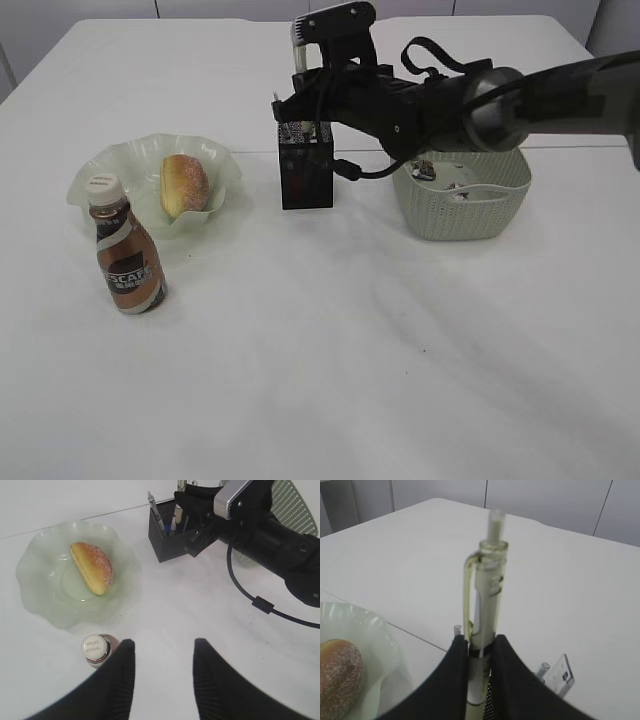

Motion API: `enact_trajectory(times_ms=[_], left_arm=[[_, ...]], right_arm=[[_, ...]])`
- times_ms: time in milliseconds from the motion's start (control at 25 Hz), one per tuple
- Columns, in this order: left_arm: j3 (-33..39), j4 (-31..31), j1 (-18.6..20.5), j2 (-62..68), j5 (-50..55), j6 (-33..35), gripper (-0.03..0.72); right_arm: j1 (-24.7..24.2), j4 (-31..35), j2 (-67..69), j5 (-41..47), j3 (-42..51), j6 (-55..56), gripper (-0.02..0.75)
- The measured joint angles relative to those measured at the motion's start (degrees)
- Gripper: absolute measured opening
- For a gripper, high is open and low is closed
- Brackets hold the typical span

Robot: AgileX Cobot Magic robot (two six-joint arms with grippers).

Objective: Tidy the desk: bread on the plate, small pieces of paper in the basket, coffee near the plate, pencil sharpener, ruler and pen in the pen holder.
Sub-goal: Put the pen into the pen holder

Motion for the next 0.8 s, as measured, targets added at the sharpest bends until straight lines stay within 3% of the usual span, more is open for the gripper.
enact_trajectory(times_ms=[600,720,800], left_arm=[[0.00,0.00,0.00,0.79,0.00,0.00,0.290],[0.00,0.00,0.00,0.79,0.00,0.00,0.290],[0.00,0.00,0.00,0.79,0.00,0.00,0.290]], right_arm=[[0.00,1.80,0.50,2.34,0.00,0.00,0.086],[0.00,3.83,0.50,3.57,0.00,0.00,0.153],[0.00,4.88,0.50,4.63,0.00,0.00,0.257]])
